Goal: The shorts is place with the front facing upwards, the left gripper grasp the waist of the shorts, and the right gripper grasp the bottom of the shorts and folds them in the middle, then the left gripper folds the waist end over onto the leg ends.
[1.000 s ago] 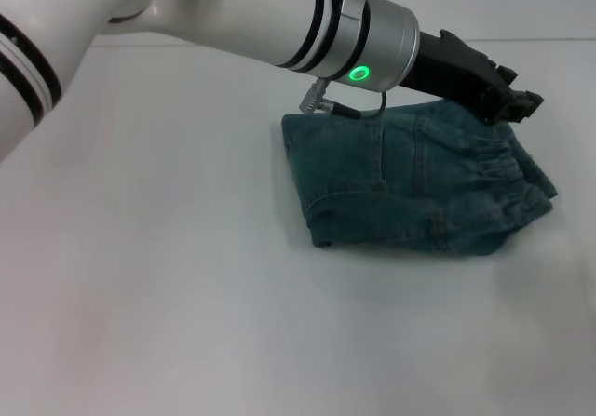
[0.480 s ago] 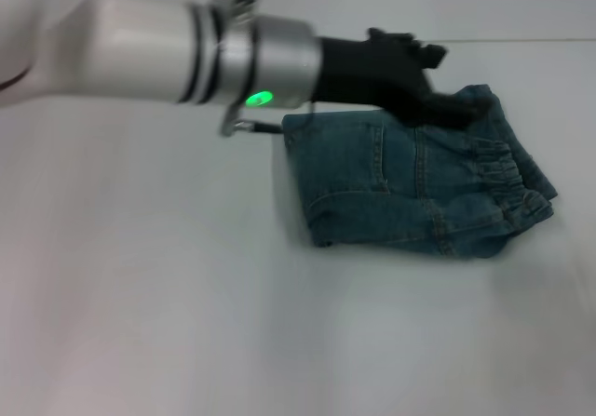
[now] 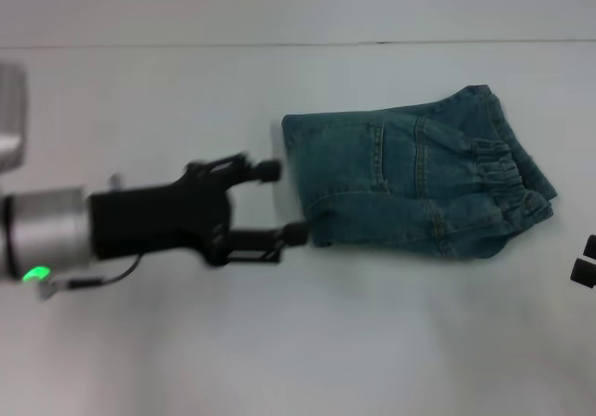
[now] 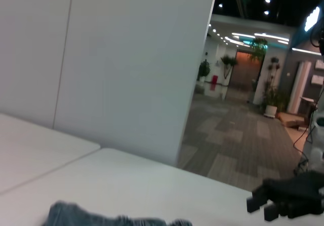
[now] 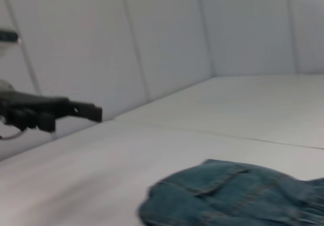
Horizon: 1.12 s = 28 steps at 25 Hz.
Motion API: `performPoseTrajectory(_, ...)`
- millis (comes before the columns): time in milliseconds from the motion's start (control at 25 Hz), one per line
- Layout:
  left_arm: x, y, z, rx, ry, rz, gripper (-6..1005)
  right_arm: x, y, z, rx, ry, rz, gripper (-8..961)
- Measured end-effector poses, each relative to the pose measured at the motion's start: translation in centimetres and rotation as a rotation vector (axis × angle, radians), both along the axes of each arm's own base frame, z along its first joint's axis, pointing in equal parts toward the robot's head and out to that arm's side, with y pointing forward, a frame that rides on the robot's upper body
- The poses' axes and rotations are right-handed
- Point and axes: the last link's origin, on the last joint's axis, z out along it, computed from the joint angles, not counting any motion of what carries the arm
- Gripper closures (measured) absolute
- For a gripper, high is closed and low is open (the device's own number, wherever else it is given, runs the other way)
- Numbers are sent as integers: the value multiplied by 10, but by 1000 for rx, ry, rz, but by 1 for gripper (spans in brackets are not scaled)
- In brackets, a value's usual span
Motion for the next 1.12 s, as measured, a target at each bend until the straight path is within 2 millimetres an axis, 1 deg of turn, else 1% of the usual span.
performPoseTrajectory(120,-31,-23,8,-8,-1,33,65,-4,-5,2,-39,1,28,760)
performPoseTrajectory(240,-58,-43,17,-1,13,88,65,-4,-8,5,-71,-9,21,517)
performPoseTrajectory(320,-71,-56,23,-2,15,117,65,-4,-9,5,-95,-19,15,420)
performPoseTrajectory(440,-83,-72,29,-4,14,144,65,-4,-12,4,-125,-24,17,275)
performPoseTrajectory(480,-88,-76,31,-1,22,157,65,-4,-13,4,-132,-24,18,241)
performPoseTrajectory(680,-96,-82,30,6,42,194,65,-4,-14,2,-156,-32,16,68)
performPoseTrajectory(920,-99,-82,25,-7,69,206,65,-5,-11,0,-178,-44,25,70)
performPoseTrajectory(1120,-100,-82,26,-7,72,212,65,-6,-6,0,-184,-55,35,71)
